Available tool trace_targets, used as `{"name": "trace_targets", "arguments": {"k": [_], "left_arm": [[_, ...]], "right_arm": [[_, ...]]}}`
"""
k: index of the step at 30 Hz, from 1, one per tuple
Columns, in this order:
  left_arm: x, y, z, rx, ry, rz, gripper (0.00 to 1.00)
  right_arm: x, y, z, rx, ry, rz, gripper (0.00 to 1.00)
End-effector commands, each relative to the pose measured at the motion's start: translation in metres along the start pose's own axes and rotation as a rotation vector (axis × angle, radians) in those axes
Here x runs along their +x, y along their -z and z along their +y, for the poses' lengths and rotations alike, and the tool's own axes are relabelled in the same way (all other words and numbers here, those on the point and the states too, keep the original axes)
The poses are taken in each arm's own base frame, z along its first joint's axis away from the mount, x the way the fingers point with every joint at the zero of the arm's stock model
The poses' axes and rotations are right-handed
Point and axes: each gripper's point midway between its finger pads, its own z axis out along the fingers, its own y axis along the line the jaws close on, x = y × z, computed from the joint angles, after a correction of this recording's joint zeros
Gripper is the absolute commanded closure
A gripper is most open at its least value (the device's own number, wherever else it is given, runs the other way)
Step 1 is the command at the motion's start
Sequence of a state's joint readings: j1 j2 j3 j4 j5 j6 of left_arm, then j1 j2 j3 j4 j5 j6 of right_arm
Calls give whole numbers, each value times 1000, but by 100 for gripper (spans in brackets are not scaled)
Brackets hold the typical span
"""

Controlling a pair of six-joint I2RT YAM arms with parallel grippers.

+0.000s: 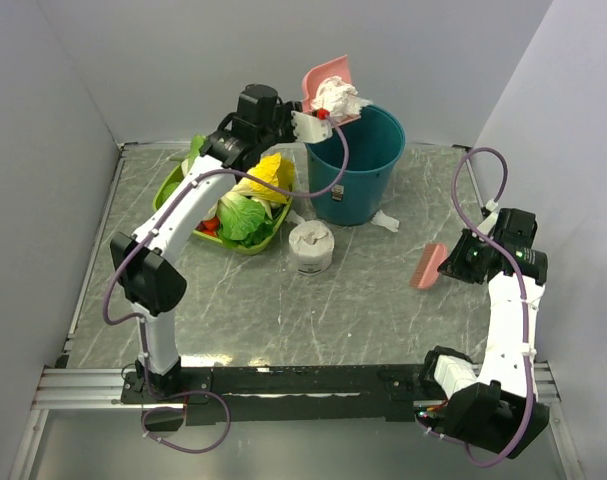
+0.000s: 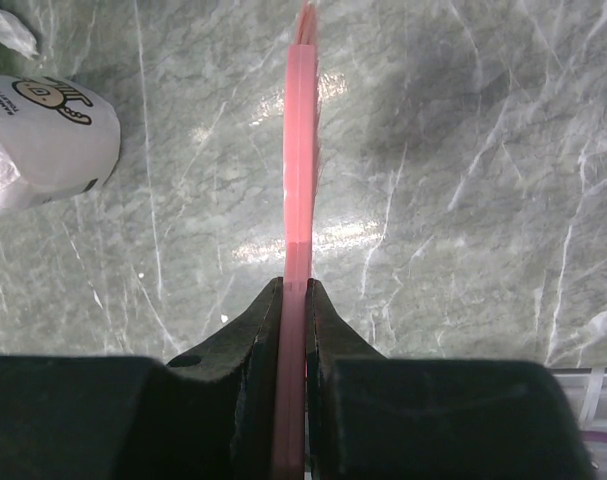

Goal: Sweep away the paper scraps from the table

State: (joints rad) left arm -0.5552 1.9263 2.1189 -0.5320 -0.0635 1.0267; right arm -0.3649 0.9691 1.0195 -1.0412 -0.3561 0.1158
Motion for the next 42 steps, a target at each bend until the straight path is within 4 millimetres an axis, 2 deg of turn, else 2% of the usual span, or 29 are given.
{"name": "trace_targets", "arguments": {"k": [1, 3, 4, 6, 7, 9, 10, 13, 15, 19, 21, 22, 24, 25, 26, 27, 28, 29, 30, 31, 32, 33, 34, 35, 36, 38, 39, 41, 42], "left_arm": [[-18, 28, 72, -294, -349, -17, 99], [-23, 41, 84, -354, -464, -13, 99], [-18, 36, 73, -347, -498, -9, 99], [-26, 51, 88, -442, -584, -16, 99], [-19, 44, 72, -426, -610, -11, 99], [-25, 55, 81, -518, -635, -22, 99], [-22, 54, 78, -527, -636, -18, 99], [-31, 65, 95, -606, -561, -26, 99], [-34, 70, 99, -633, -535, -38, 99], [-35, 73, 100, -678, -526, -36, 99], [-32, 74, 104, -689, -461, -31, 99], [-33, 78, 112, -696, -416, -32, 99], [-30, 85, 117, -676, -236, -37, 99], [-29, 87, 112, -578, -183, -31, 99], [-33, 104, 117, -548, -107, -62, 99], [-39, 106, 103, -455, 29, -130, 99], [-42, 119, 104, -416, 88, -159, 99], [-38, 136, 85, -315, 121, -150, 99], [-48, 144, 66, -221, 156, -217, 99], [-42, 145, 39, -130, 163, -212, 99], [-41, 173, 18, -46, 185, -227, 99], [-39, 176, -16, 70, 198, -253, 99], [-37, 188, -37, 145, 209, -264, 99], [-36, 215, -46, 169, 209, -287, 99], [-16, 221, -87, 289, 227, -227, 99], [-9, 252, -119, 393, 217, -243, 99], [14, 267, -165, 551, 219, -162, 99], [30, 292, -198, 662, 193, -137, 99], [47, 303, -226, 756, 198, -77, 99]], "right_arm": [[-2, 3, 4, -23, -32, -34, 100], [-1, 2, 4, -27, -38, -29, 100], [0, 2, 4, -29, -41, -27, 100], [1, 1, 4, -32, -44, -21, 100], [1, 0, 4, -32, -49, -17, 100], [0, 0, 5, -38, -49, -15, 100], [0, -1, 5, -42, -51, -9, 100], [-3, -1, 6, -42, -48, -9, 100], [-6, -1, 6, -43, -48, -10, 100], [-11, -1, 8, -54, -50, -7, 100], [-14, 0, 9, -53, -43, -11, 100], [-15, 1, 9, -55, -39, -14, 100], [-18, 2, 12, -71, -24, -20, 100], [-22, 4, 14, -74, -14, -29, 100], [-24, 5, 15, -79, -7, -34, 100], [-26, 6, 15, -80, 11, -41, 100], [-30, 8, 16, -83, 22, -54, 100], [-32, 8, 16, -83, 30, -59, 100], [-34, 8, 17, -89, 39, -61, 100], [-38, 8, 19, -96, 45, -70, 100], [-39, 7, 20, -103, 48, -68, 100], [-41, 6, 22, -113, 52, -62, 100], [-45, 8, 24, -120, 64, -74, 100], [-47, 7, 28, -128, 86, -77, 100], [-48, 6, 30, -131, 118, -79, 100], [-51, 6, 44, -144, 217, -91, 100], [-51, 6, 50, -154, 305, -97, 100], [-54, 8, 59, -143, 424, -121, 100], [-53, 8, 73, -172, 546, -135, 100]]}}
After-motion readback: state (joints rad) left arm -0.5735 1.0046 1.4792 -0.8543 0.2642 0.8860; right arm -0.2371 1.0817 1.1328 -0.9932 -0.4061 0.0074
